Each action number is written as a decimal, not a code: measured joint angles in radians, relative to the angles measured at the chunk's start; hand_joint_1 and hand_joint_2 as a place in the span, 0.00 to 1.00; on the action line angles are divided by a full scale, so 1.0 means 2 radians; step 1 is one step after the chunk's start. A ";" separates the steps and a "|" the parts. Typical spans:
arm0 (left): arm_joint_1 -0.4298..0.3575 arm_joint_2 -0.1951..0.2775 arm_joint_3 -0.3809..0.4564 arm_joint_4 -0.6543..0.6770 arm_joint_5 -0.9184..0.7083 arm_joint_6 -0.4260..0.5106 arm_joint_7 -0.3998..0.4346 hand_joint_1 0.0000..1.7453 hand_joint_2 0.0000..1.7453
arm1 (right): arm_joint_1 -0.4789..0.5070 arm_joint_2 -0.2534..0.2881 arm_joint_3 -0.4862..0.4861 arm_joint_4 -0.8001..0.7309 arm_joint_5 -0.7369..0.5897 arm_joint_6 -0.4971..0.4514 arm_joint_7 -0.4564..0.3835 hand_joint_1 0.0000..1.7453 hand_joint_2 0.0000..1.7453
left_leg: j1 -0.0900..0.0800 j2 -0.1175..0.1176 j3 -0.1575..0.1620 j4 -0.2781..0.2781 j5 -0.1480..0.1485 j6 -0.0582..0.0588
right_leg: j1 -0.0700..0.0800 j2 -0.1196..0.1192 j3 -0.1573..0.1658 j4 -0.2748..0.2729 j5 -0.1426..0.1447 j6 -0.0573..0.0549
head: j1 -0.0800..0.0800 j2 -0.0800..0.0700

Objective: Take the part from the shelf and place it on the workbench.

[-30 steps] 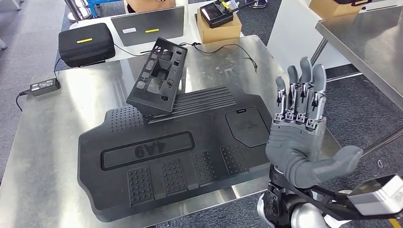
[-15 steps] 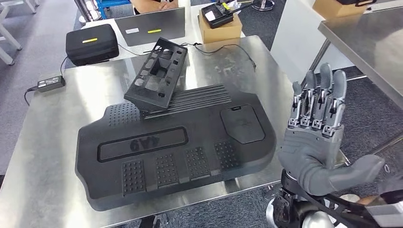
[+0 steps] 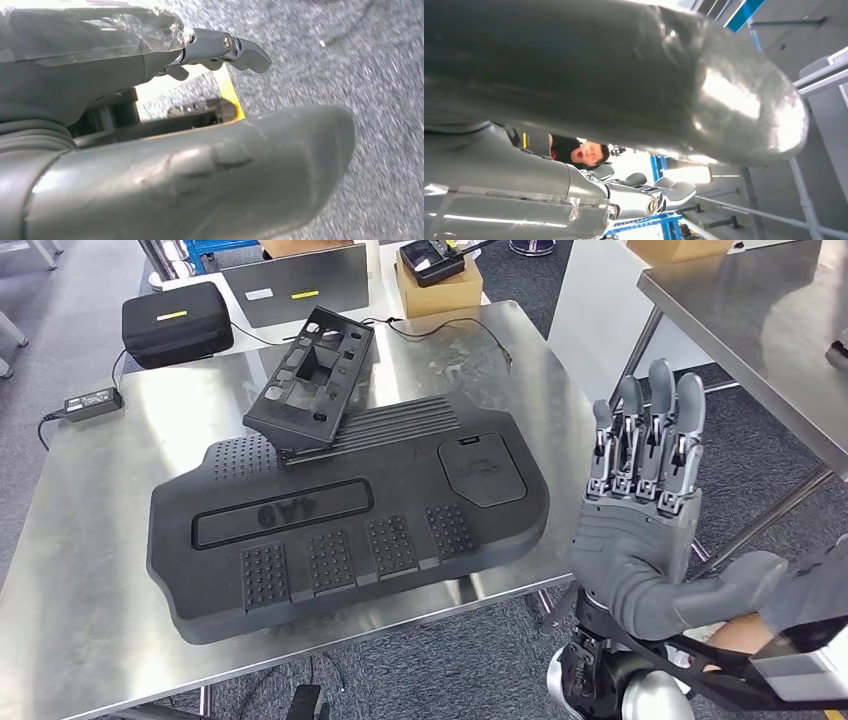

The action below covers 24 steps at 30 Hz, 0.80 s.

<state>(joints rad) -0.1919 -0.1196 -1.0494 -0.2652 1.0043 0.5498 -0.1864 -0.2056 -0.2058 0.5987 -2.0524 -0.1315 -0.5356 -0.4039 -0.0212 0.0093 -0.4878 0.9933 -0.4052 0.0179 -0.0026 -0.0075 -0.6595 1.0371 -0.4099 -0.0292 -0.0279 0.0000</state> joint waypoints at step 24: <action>0.006 -0.001 0.000 0.000 0.016 -0.002 -0.001 0.00 0.00 | 0.070 -0.012 -0.044 -0.003 0.020 -0.044 0.015 0.00 0.00 | 0.013 0.000 -0.085 0.148 -0.019 -0.028 | -0.004 0.001 0.012 -0.001 -0.023 -0.007 | -0.004 0.000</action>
<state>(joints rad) -0.1808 -0.1217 -1.0487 -0.2655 1.0357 0.5464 -0.1889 -0.0654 -0.2290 0.5117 -2.0592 -0.0921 -0.6238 -0.3737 0.0047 0.0084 -0.6581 1.2894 -0.4430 -0.0384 -0.0098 -0.0046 -0.6356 1.0347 -0.4560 -0.0432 -0.0356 0.0000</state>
